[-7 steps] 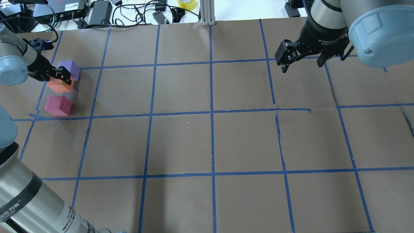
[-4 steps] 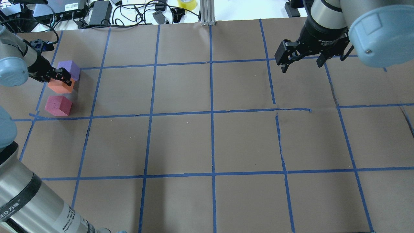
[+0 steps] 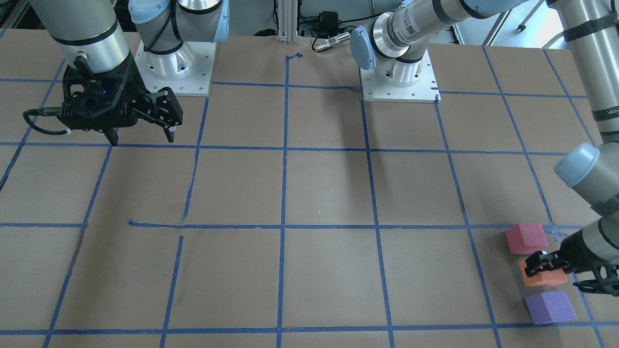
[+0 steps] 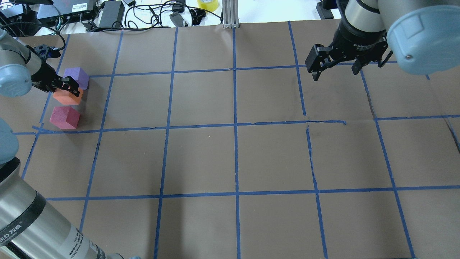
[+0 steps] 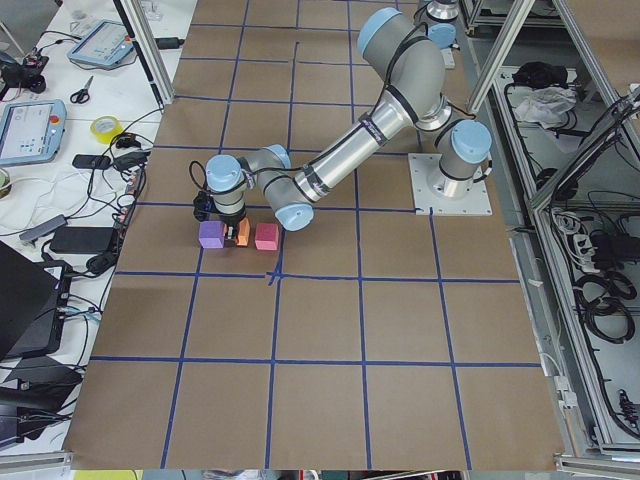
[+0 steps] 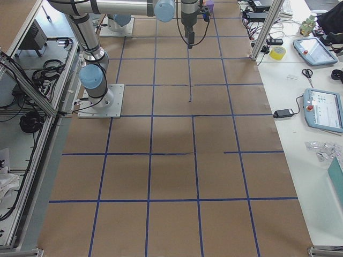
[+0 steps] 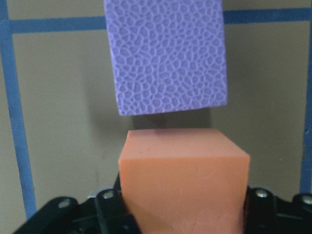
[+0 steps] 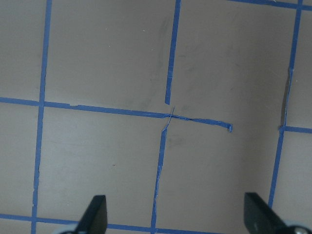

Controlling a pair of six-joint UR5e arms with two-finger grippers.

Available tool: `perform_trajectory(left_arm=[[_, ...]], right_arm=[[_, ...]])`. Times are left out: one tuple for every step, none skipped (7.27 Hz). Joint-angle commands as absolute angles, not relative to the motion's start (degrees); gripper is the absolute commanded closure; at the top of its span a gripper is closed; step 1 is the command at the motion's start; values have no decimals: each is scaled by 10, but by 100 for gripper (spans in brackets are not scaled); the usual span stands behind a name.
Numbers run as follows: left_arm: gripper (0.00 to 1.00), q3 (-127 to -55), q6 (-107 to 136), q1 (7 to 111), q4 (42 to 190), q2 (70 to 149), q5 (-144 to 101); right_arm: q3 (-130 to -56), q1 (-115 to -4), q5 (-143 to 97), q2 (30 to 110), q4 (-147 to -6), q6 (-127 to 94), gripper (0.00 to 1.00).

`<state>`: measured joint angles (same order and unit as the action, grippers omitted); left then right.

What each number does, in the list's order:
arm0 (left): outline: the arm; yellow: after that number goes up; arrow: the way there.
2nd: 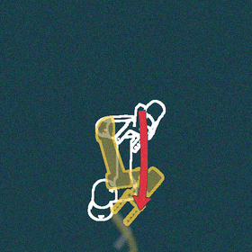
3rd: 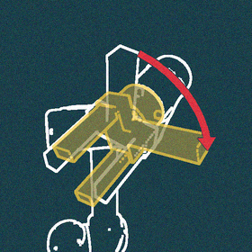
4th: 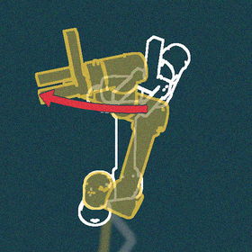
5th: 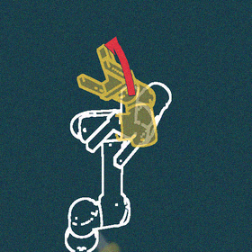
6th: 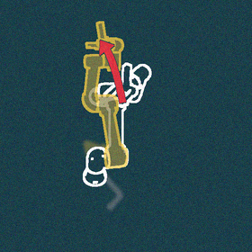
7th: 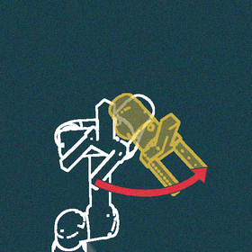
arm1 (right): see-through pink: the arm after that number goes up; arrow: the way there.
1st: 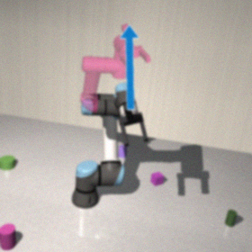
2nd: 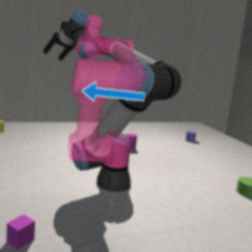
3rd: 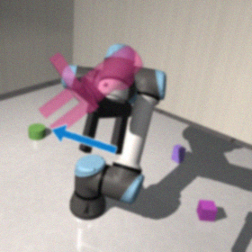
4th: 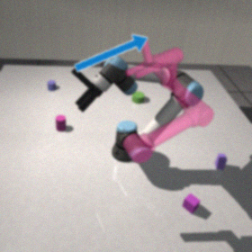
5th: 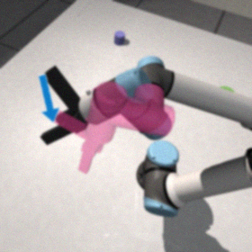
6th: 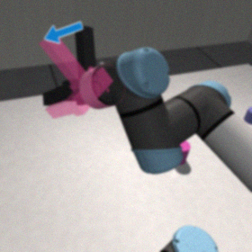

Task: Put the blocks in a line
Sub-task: 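Lower the orange cube between the purple and pink cubes with the left gripper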

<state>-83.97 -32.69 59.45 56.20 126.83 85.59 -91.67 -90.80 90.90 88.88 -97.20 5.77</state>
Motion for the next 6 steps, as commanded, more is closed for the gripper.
perform_trajectory(left_arm=[[100, -840, -326, 594, 559, 1269, 856], [100, -840, -329, 594, 559, 1269, 856], [100, -840, -324, 594, 559, 1269, 856], [89, -840, -331, 594, 558, 1273, 856], [65, -840, -332, 594, 552, 1275, 858], [18, -841, -332, 594, 549, 1276, 860]], right_arm=[[-918, -908, 911, 889, -972, 58, 0], [-918, -907, 911, 889, -972, 58, 0], [-918, -906, 912, 889, -970, 58, 0], [-918, -906, 911, 889, -971, 58, 0], [-918, -907, 911, 889, -971, 55, 0], [-918, -904, 912, 888, -970, 57, 0]])
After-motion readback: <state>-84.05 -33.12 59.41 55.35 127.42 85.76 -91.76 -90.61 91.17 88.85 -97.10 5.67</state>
